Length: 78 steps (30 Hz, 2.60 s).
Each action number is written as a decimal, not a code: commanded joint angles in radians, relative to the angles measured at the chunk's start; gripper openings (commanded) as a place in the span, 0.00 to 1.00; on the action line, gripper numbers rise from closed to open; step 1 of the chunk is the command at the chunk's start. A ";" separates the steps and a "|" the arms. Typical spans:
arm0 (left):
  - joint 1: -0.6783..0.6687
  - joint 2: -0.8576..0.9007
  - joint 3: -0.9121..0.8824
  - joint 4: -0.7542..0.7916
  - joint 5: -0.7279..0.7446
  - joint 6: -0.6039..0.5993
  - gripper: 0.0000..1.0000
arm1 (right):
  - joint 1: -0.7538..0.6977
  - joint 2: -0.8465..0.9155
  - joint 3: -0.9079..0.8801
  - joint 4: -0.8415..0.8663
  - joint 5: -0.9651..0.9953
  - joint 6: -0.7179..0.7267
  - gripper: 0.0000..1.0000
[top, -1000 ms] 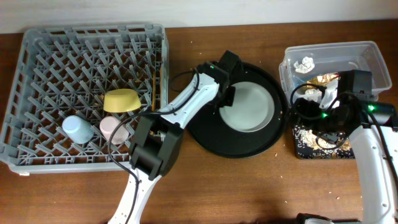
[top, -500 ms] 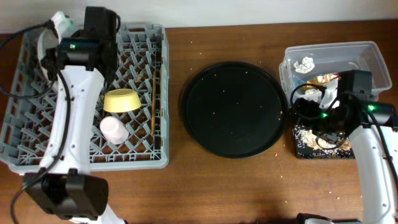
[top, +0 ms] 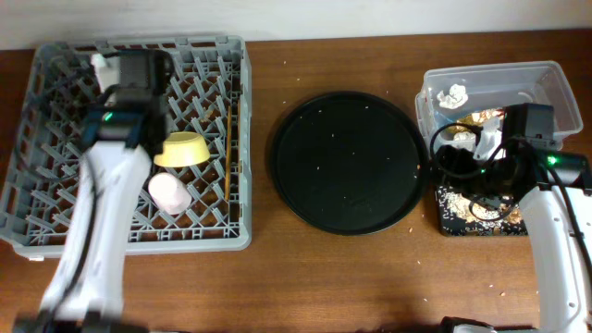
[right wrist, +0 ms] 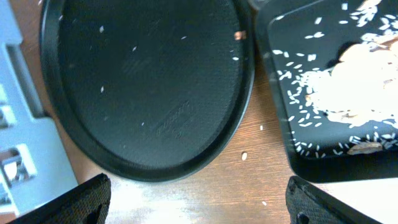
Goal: Sort waste into correct bins and load items into the dishwasher rack
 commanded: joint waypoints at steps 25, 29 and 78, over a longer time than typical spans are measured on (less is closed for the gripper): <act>-0.097 -0.347 0.004 -0.259 0.728 0.011 0.99 | 0.213 -1.285 -0.967 0.708 0.006 -0.621 0.98; -0.097 -0.347 0.004 -0.259 0.728 0.011 0.99 | 0.213 -1.338 -1.181 1.012 -0.023 -0.621 0.98; 0.007 -1.558 -1.543 0.816 0.544 0.071 0.99 | 0.213 -1.337 -1.203 1.060 -0.023 -0.622 0.98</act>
